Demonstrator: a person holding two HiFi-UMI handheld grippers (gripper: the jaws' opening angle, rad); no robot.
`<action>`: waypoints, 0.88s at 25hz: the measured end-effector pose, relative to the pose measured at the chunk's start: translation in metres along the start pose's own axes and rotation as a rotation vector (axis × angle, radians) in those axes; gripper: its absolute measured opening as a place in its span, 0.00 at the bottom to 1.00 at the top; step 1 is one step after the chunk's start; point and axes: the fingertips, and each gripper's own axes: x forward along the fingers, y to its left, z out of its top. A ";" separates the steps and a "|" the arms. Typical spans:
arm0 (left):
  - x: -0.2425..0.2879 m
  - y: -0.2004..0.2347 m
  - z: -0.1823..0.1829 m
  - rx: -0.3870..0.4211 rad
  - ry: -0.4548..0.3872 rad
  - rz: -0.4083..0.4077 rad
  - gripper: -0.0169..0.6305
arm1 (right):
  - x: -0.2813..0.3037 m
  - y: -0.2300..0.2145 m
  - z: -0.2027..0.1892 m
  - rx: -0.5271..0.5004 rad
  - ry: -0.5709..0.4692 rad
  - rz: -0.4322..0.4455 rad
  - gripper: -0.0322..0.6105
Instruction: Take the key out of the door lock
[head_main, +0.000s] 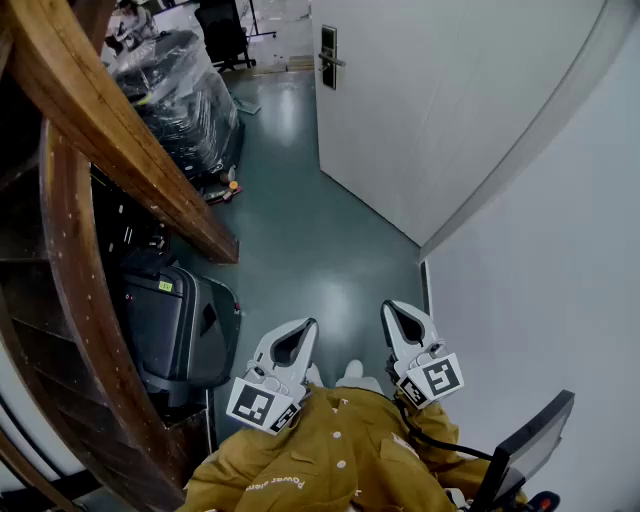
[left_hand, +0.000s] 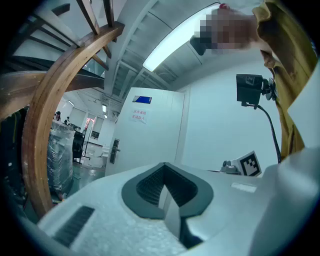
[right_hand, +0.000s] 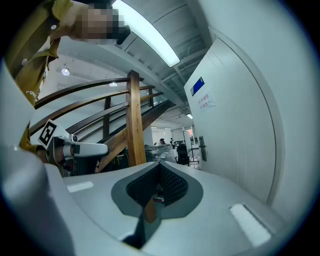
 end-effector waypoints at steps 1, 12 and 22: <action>0.001 0.001 0.001 0.001 0.000 0.001 0.03 | 0.001 -0.001 0.001 0.001 -0.003 -0.002 0.05; 0.017 -0.007 0.003 0.005 0.004 0.002 0.03 | -0.004 -0.017 0.010 0.009 -0.014 0.024 0.05; 0.034 -0.015 -0.001 0.001 0.036 0.031 0.03 | -0.024 -0.042 0.005 0.059 0.014 0.042 0.15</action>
